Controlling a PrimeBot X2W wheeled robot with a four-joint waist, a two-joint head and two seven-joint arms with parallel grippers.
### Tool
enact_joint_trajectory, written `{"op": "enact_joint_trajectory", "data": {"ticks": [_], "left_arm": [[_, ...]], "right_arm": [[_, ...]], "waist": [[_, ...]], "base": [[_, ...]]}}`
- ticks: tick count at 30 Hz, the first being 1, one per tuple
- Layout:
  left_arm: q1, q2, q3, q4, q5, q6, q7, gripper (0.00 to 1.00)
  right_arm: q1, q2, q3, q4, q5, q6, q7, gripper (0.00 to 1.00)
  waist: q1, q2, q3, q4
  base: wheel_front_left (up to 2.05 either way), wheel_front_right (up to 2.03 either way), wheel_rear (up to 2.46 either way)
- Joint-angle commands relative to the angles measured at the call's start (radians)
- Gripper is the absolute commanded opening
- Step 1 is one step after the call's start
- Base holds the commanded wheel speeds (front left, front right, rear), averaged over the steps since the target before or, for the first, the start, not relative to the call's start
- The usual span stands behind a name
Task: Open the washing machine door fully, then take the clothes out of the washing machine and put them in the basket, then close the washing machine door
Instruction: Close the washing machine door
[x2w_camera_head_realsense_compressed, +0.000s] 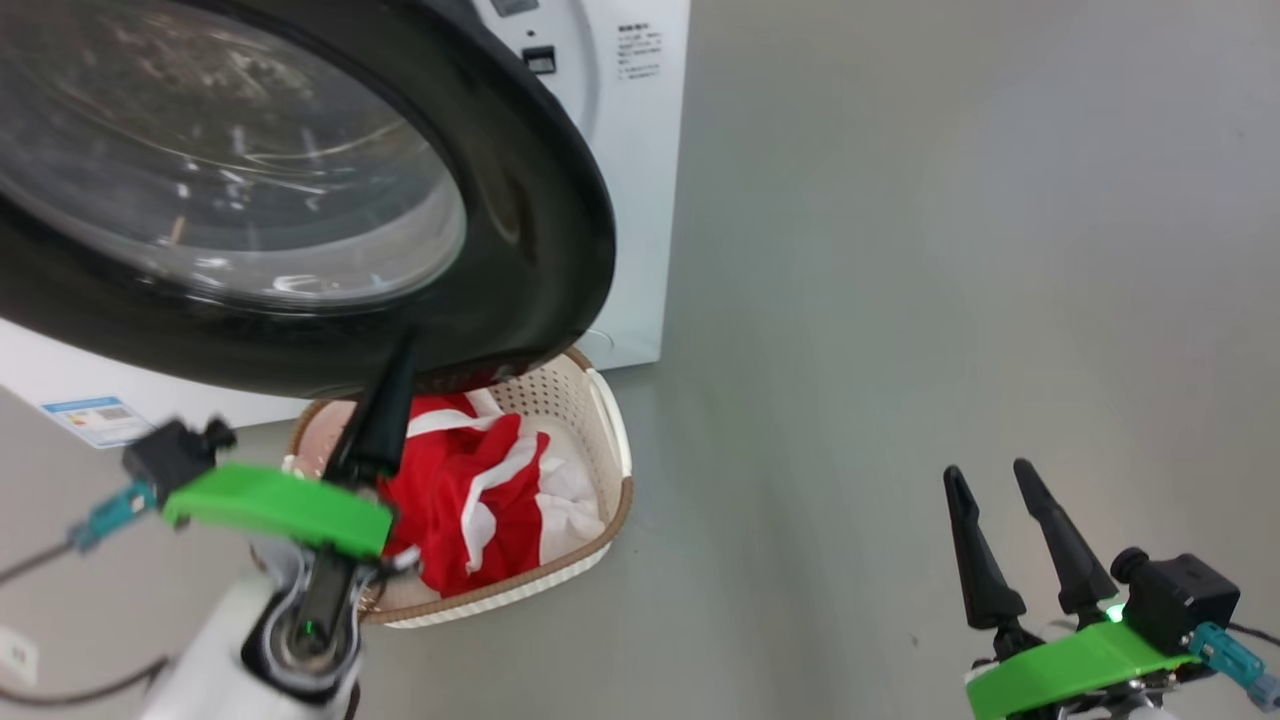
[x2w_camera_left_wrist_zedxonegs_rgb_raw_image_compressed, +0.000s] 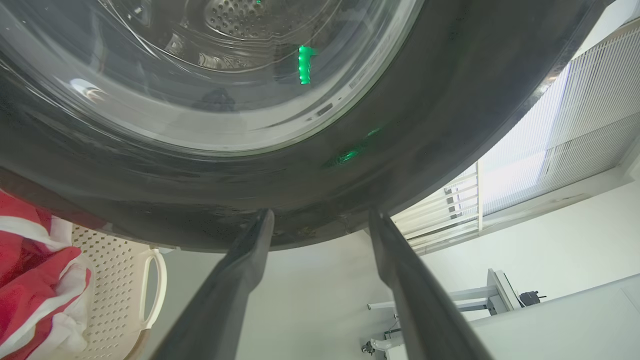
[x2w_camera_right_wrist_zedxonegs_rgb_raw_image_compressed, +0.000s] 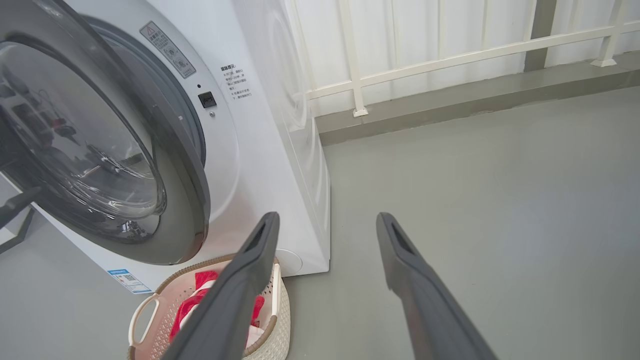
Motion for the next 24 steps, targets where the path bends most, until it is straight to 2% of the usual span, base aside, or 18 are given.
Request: {"op": "enact_joint_trajectory", "data": {"ticks": [1, 10, 24], "left_arm": [[0.019, 0.034, 0.037, -0.024, -0.013, -0.006, -0.015, 1.0], [0.176, 0.039, 0.072, -0.027, 0.017, -0.006, -0.035, 1.0], [0.384, 0.01, 0.225, -0.078, 0.235, -0.006, -0.036, 1.0]], "right_arm": [[0.003, -0.012, 0.015, -0.019, -0.018, 0.007, -0.007, 1.0], [0.038, -0.012, -0.004, -0.008, -0.032, 0.007, -0.007, 1.0], [0.076, -0.012, -0.026, -0.011, -0.048, 0.007, -0.007, 1.0]], "waist": [[0.0, -0.0001, -0.018, 0.018], [0.0, -0.0001, -0.062, 0.069], [0.0, -0.0001, -0.102, 0.129]], "base": [[0.0, 0.0, 0.0], [0.0, 0.0, 0.0], [0.0, 0.0, 0.0]]}}
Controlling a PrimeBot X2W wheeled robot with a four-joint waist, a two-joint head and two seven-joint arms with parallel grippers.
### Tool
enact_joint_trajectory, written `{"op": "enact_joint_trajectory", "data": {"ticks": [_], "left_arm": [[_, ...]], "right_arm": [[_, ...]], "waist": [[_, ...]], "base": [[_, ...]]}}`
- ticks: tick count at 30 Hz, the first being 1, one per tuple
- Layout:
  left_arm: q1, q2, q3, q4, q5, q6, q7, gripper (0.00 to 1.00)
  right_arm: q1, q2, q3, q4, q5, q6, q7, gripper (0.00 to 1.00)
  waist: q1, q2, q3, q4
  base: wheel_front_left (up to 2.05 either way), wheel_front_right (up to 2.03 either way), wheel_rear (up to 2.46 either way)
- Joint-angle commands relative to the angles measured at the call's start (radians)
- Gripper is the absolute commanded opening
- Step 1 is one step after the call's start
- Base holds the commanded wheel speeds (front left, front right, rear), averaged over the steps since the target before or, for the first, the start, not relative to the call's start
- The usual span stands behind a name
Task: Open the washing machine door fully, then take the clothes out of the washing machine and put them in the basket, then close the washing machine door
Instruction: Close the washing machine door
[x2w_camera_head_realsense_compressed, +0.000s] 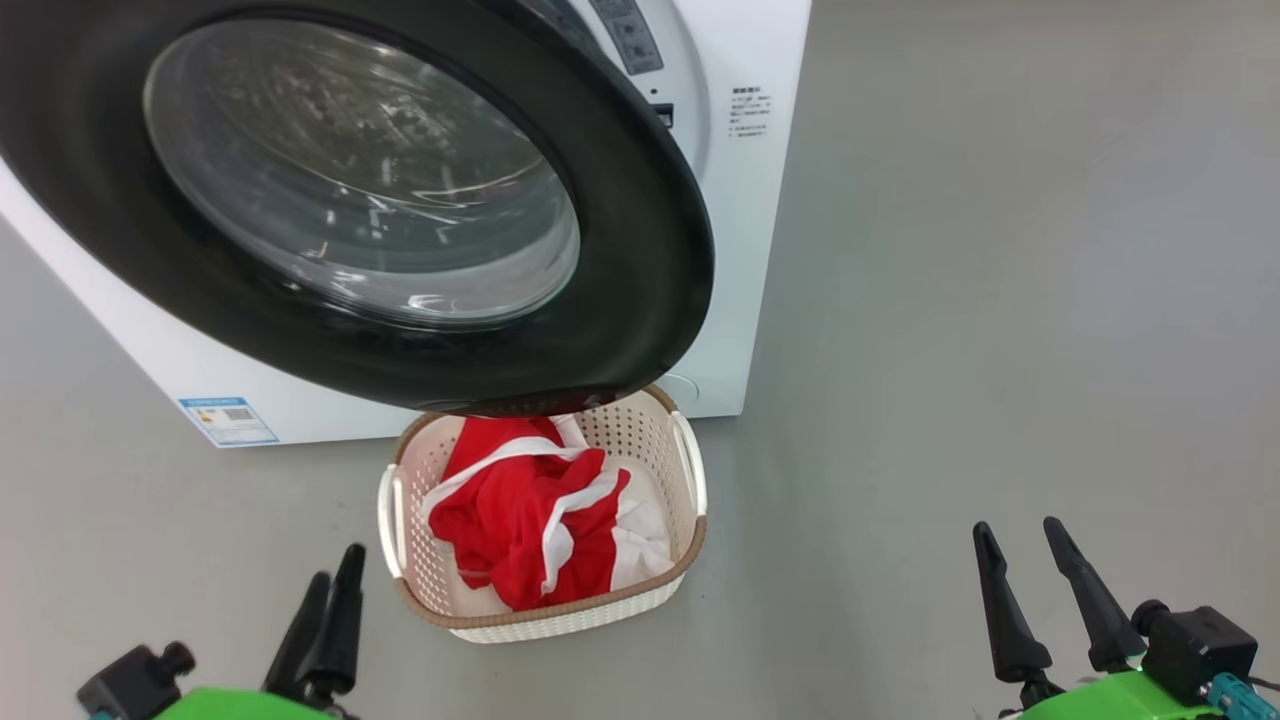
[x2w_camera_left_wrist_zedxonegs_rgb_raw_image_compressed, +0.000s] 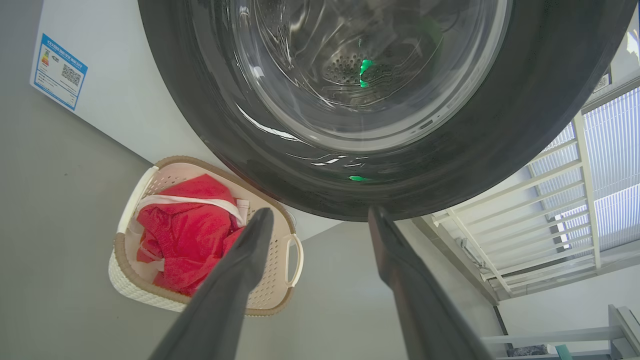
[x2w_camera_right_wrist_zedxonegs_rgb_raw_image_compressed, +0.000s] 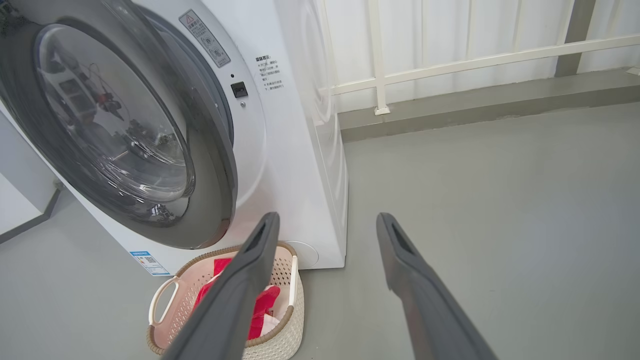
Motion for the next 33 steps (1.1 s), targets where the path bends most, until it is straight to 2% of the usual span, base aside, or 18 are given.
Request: {"op": "enact_joint_trajectory", "data": {"ticks": [1, 8, 13, 19, 23, 29, 33], "left_arm": [[0.008, 0.023, 0.059, -0.028, 0.045, -0.006, -0.012, 1.0], [0.069, 0.001, 0.167, -0.016, 0.253, -0.006, -0.012, 1.0], [0.094, -0.015, 0.205, -0.029, 0.394, -0.006, -0.012, 1.0], [0.131, -0.047, 0.28, -0.08, 0.635, -0.006, -0.012, 1.0], [0.157, -0.09, 0.335, -0.12, 0.783, -0.006, -0.012, 1.0], [0.19, -0.144, 0.394, -0.191, 0.922, -0.006, -0.012, 1.0], [0.212, -0.161, 0.388, -0.225, 0.991, -0.006, -0.012, 1.0]], "right_arm": [[-0.004, -0.013, 0.019, -0.025, -0.01, 0.007, -0.007, 1.0], [0.011, -0.013, 0.014, -0.025, -0.015, 0.007, -0.007, 1.0], [0.02, -0.013, 0.01, -0.024, -0.017, 0.007, -0.007, 1.0], [0.029, -0.013, 0.004, -0.025, -0.021, 0.007, -0.007, 1.0], [0.03, -0.013, 0.002, -0.026, -0.02, 0.007, -0.007, 1.0], [0.034, -0.013, 0.0, -0.03, -0.017, 0.007, -0.007, 1.0], [0.037, -0.013, 0.0, -0.03, -0.016, 0.007, -0.007, 1.0]], "waist": [[0.0, 0.0, -0.011, 0.014], [0.0, 0.0, -0.025, 0.037], [0.0, 0.0, -0.035, 0.048], [0.0, 0.0, -0.043, 0.055], [0.0, 0.0, -0.047, 0.055], [0.0, 0.0, -0.054, 0.054], [0.0, 0.0, -0.056, 0.056]], "base": [[0.0, 0.0, 0.0], [0.0, 0.0, 0.0], [0.0, 0.0, 0.0], [0.0, 0.0, 0.0], [0.0, 0.0, 0.0], [0.0, 0.0, 0.0], [0.0, 0.0, 0.0]]}}
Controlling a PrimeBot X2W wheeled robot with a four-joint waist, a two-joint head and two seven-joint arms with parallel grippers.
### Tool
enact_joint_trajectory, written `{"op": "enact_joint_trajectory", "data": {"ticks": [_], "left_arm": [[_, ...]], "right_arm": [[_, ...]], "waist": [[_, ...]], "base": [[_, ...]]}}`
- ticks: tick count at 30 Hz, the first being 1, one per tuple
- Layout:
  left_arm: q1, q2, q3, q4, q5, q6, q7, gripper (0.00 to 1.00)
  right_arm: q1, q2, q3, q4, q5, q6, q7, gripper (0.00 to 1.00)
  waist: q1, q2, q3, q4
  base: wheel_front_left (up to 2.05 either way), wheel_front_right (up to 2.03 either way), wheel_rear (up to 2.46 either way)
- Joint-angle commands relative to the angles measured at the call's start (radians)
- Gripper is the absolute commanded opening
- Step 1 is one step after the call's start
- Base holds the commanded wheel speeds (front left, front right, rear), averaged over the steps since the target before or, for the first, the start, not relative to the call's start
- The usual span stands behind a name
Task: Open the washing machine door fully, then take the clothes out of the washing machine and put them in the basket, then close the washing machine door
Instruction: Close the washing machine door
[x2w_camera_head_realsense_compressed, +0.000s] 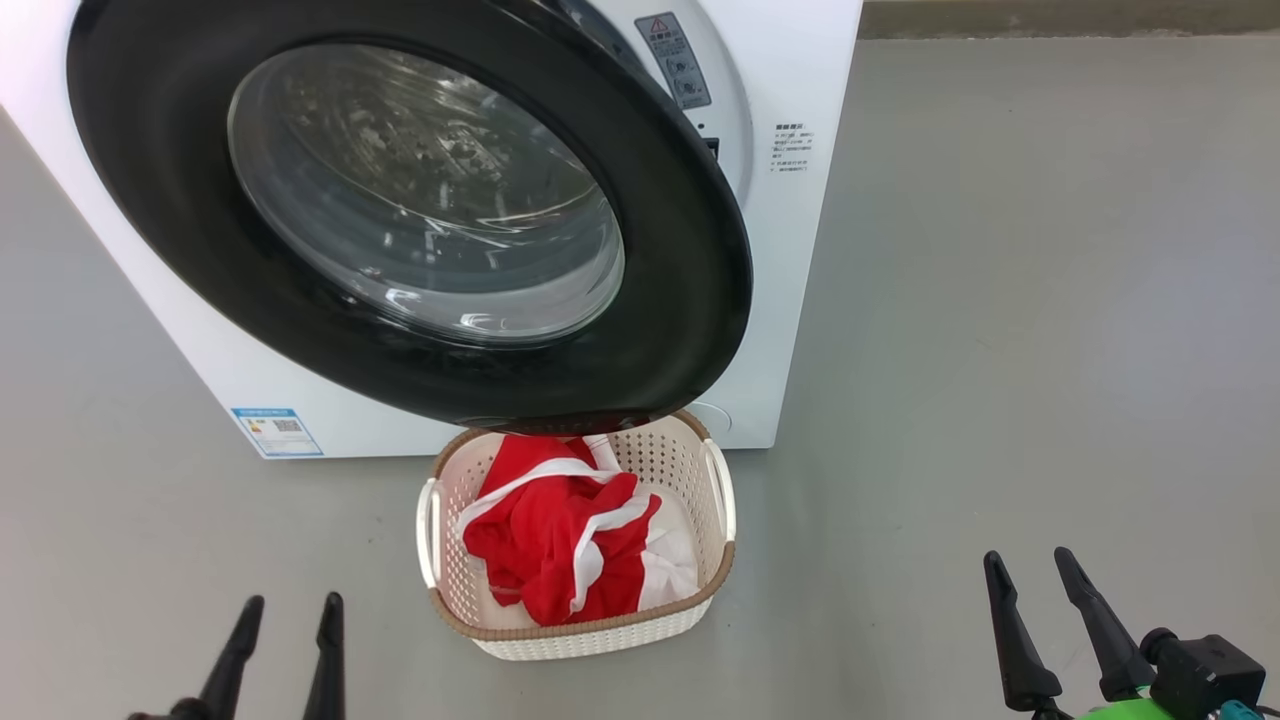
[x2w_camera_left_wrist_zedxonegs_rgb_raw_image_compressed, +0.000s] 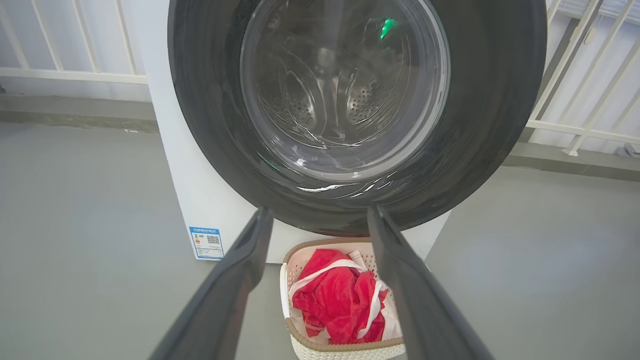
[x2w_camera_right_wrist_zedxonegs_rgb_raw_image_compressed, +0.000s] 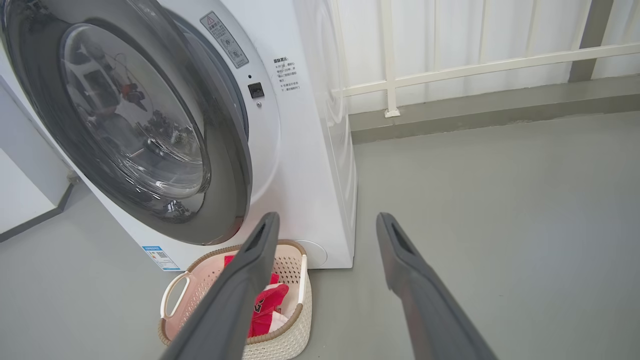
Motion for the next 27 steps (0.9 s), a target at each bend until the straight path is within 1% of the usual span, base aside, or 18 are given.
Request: {"op": "enact_joint_trajectory", "data": {"ticks": [1, 12, 26, 27], "left_arm": [[-0.003, 0.003, 0.029, -0.032, 0.032, -0.005, -0.012, 1.0], [0.018, -0.017, 0.019, -0.037, 0.046, -0.005, -0.012, 1.0], [0.013, -0.016, -0.003, -0.04, 0.041, -0.005, -0.012, 1.0], [0.012, -0.017, -0.006, -0.04, 0.04, -0.005, -0.012, 1.0]], "right_arm": [[-0.016, -0.013, 0.018, -0.025, -0.006, 0.007, -0.007, 1.0], [-0.007, -0.013, 0.022, -0.023, -0.005, 0.007, -0.007, 1.0], [-0.007, -0.013, 0.029, -0.024, 0.003, 0.007, -0.007, 1.0], [-0.01, -0.013, 0.033, -0.024, 0.005, 0.007, -0.007, 0.83]], "waist": [[0.0, 0.0, -0.001, 0.001], [0.0, 0.0, -0.011, 0.0], [0.0, 0.0, -0.012, 0.014], [0.0, 0.0, -0.011, 0.017]], "base": [[0.0, 0.0, 0.0], [0.0, 0.0, 0.0], [0.0, 0.0, 0.0], [0.0, 0.0, 0.0]]}}
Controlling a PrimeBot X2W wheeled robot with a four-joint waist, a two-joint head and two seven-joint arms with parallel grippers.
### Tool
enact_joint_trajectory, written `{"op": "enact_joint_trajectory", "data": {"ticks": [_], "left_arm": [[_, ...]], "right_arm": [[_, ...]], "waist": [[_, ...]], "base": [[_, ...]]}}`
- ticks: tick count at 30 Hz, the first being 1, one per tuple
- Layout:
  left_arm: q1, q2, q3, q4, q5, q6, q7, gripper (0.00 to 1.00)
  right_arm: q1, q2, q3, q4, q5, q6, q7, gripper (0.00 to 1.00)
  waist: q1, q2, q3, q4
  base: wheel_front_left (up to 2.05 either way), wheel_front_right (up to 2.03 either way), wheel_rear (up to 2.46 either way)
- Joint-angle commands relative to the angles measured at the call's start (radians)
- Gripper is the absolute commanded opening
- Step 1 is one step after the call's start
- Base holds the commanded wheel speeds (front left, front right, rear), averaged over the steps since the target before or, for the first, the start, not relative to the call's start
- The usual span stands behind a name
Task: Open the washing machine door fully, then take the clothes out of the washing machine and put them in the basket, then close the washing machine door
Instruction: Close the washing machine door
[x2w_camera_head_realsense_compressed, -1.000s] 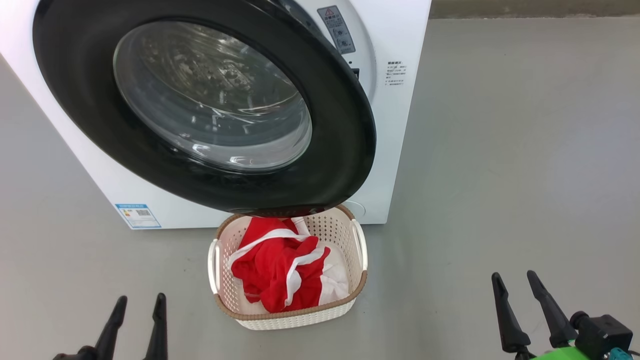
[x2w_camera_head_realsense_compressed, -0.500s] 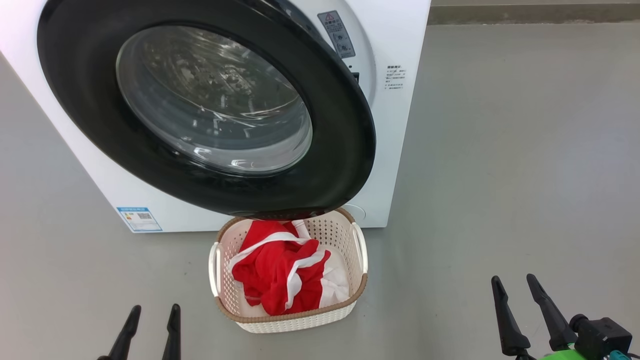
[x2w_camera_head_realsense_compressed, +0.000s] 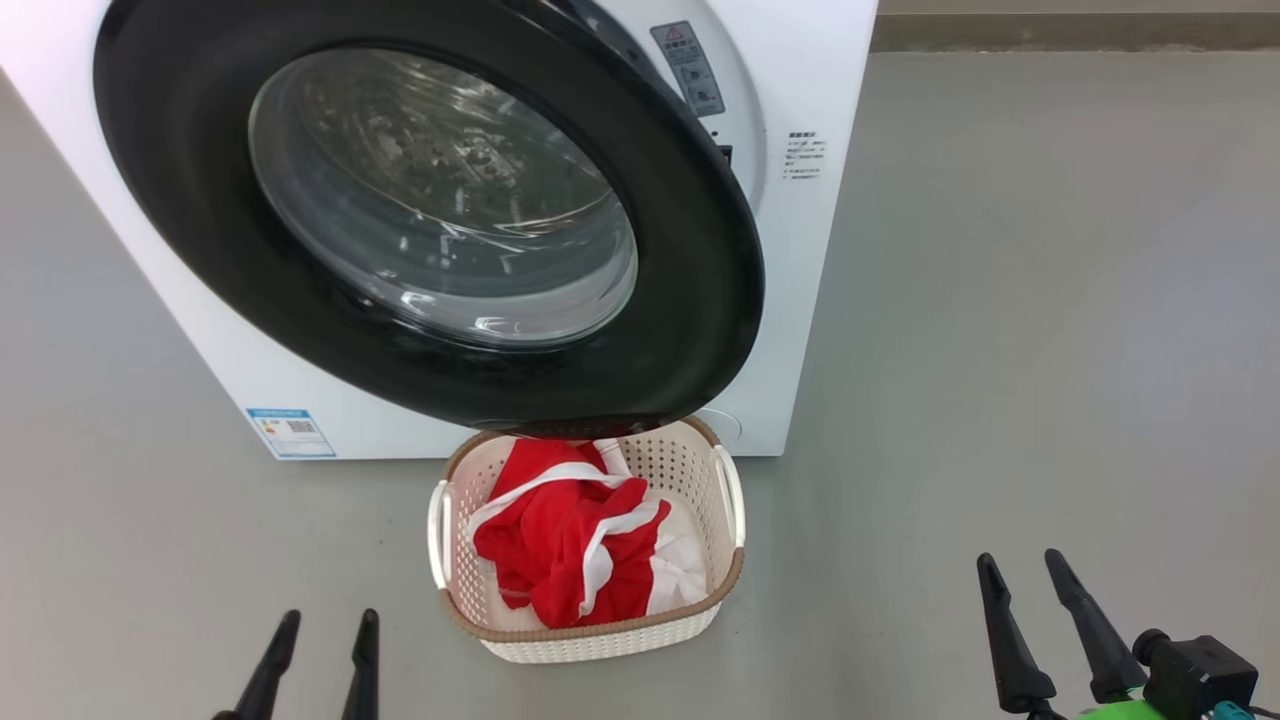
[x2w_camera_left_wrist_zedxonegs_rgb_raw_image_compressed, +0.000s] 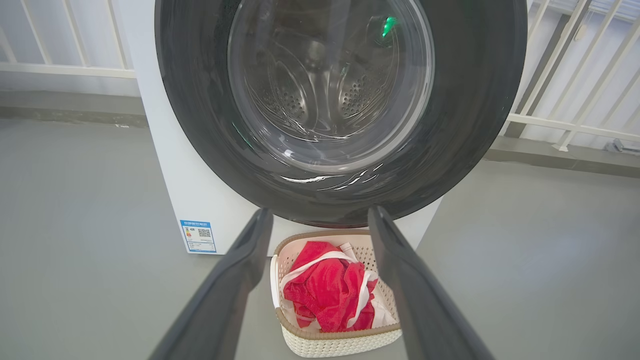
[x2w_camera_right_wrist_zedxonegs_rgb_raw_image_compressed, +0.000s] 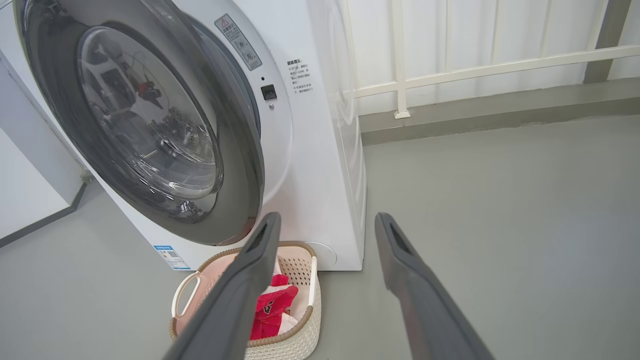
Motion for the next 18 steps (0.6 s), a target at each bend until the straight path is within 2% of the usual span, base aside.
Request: {"op": "enact_joint_trajectory", "data": {"ticks": [1, 4, 5, 18], "left_arm": [[-0.021, 0.006, 0.024, -0.026, 0.0, -0.005, -0.012, 1.0], [-0.027, 0.003, 0.008, -0.023, -0.007, -0.005, -0.012, 1.0], [-0.031, 0.002, 0.005, -0.022, -0.01, -0.005, -0.012, 1.0], [-0.072, -0.021, -0.031, -0.019, -0.031, -0.005, -0.012, 1.0]], "right_arm": [[-0.014, -0.013, 0.03, -0.025, 0.007, 0.007, -0.007, 0.55], [-0.03, -0.013, 0.042, -0.029, 0.023, 0.007, -0.007, 0.07], [-0.037, -0.013, 0.049, -0.03, 0.025, 0.007, -0.007, 0.0], [-0.181, -0.013, 0.113, -0.017, 0.026, 0.007, -0.007, 0.0]], "waist": [[0.0, 0.0, 0.002, 0.007], [0.0, 0.0, 0.011, 0.022], [0.0, 0.0, 0.015, 0.029], [0.0, 0.0, 0.05, 0.139]], "base": [[0.0, 0.0, 0.0], [0.0, 0.0, 0.0], [0.0, 0.0, 0.0], [0.0, 0.0, 0.0]]}}
